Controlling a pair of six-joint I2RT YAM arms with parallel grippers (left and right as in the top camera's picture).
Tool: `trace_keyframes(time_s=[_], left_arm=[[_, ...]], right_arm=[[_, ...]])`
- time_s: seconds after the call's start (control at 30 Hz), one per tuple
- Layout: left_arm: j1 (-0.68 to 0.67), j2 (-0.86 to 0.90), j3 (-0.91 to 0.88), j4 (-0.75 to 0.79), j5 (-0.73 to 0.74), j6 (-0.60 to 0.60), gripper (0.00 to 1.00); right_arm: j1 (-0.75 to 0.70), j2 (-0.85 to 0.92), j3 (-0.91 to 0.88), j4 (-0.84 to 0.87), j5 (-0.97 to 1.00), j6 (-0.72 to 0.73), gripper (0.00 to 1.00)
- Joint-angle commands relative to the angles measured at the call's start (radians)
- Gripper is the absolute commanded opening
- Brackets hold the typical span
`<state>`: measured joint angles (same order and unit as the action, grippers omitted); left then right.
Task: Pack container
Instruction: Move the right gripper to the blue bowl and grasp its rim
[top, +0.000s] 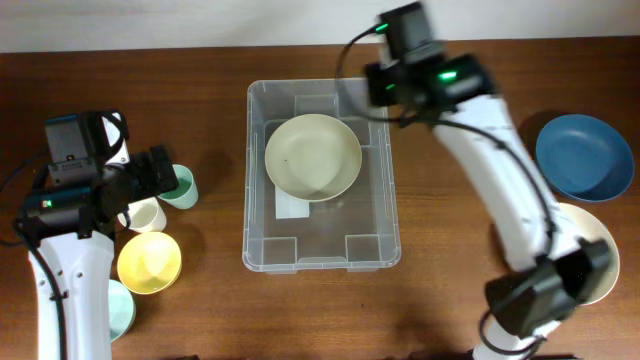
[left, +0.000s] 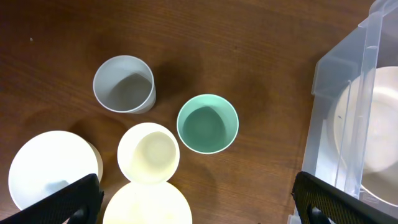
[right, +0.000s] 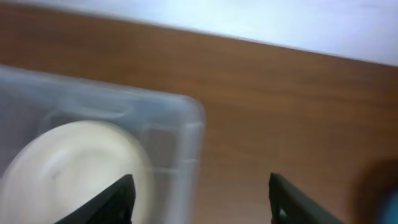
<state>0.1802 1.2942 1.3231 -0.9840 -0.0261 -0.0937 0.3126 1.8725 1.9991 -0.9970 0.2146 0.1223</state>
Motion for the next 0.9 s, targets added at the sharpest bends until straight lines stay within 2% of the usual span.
trace_keyframes(time_s=[0.0,0.03,0.1,0.27,0.5,0.87], left_arm=[[0.004,-0.001,0.012,0.002,0.005,0.016,0.99],[0.004,-0.001,0.012,0.002,0.005,0.016,0.99],[0.004,-0.001,0.012,0.002,0.005,0.016,0.99],[0.004,-0.001,0.012,0.002,0.005,0.016,0.99],[0.004,-0.001,0.012,0.002,0.005,0.015,0.99],[0.004,-0.001,0.012,0.002,0.031,0.015,0.99]], right_arm=[[-0.183,0.021,0.001,-0.083,0.093,0.053,0.67],[-0.212,0.03,0.0,-0.099,0.093,0.059,0.67],[-0.322,0.064,0.0,-0.156,0.093,0.095,0.75],[-0.491,0.179,0.0,-0.216,0.083,0.096,0.79],[-0.586,0.34,0.0,-0.239,0.082,0.097,0.81],[-0.642,0.547,0.0,-0.216,0.115,0.101,0.8]])
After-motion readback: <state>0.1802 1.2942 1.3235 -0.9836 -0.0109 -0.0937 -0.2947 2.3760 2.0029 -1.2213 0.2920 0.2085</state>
